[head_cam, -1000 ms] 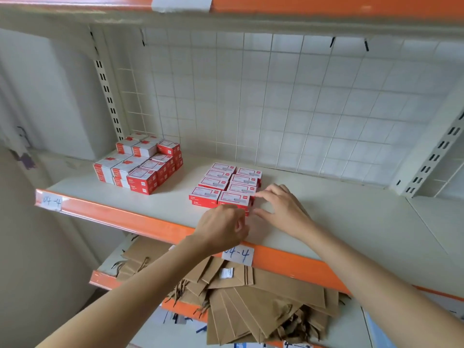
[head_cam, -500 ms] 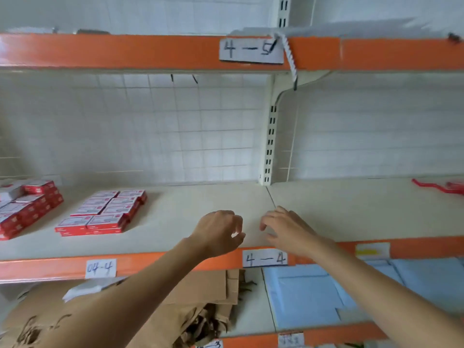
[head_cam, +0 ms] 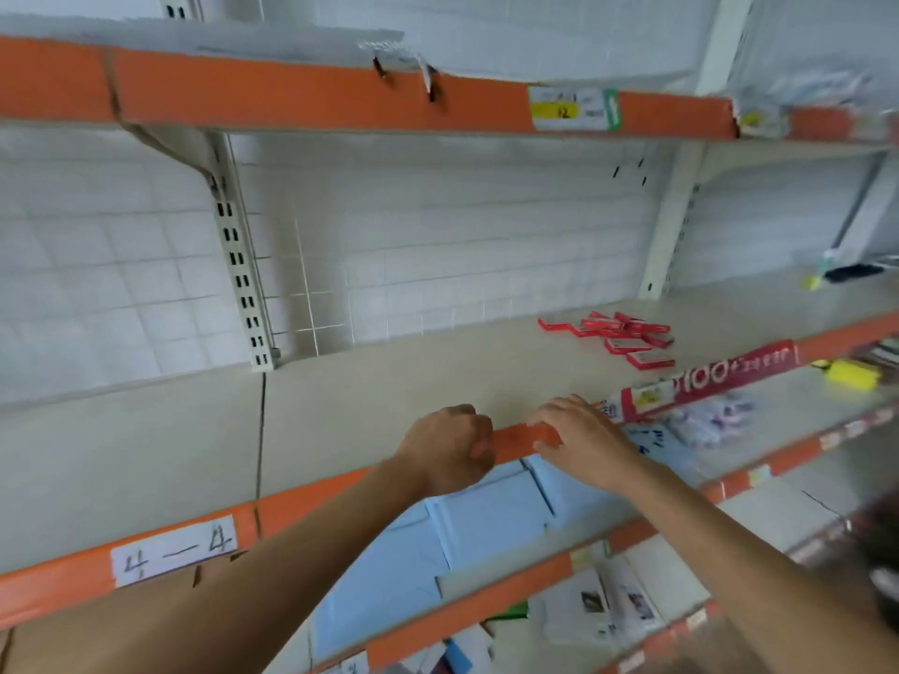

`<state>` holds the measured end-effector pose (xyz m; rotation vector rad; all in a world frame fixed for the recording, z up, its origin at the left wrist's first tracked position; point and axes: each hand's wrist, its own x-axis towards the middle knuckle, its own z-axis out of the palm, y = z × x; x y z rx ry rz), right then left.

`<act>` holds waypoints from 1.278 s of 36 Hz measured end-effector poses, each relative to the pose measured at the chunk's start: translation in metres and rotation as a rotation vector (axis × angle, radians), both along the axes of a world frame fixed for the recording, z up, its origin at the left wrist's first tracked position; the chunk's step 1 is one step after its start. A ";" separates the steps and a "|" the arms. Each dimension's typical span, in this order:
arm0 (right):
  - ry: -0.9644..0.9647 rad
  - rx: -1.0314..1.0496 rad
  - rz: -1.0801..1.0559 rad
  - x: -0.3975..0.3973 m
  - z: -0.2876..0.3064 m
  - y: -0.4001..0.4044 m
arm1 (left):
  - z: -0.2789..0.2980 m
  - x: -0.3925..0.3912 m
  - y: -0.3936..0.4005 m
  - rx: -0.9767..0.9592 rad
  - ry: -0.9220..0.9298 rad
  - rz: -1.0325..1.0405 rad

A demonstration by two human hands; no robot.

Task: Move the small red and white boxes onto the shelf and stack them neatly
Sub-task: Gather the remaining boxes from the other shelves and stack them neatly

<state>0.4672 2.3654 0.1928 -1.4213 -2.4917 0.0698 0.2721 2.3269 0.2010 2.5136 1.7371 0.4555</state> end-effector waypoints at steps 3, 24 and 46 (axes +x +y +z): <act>0.010 0.006 -0.039 0.024 -0.002 0.020 | 0.002 0.023 0.030 -0.013 -0.022 -0.039; -0.029 -0.077 -0.232 0.171 0.003 0.191 | -0.021 0.164 0.211 -0.064 -0.088 -0.133; -0.023 -0.234 0.194 0.156 -0.007 0.228 | -0.014 0.167 0.156 0.026 -0.239 0.334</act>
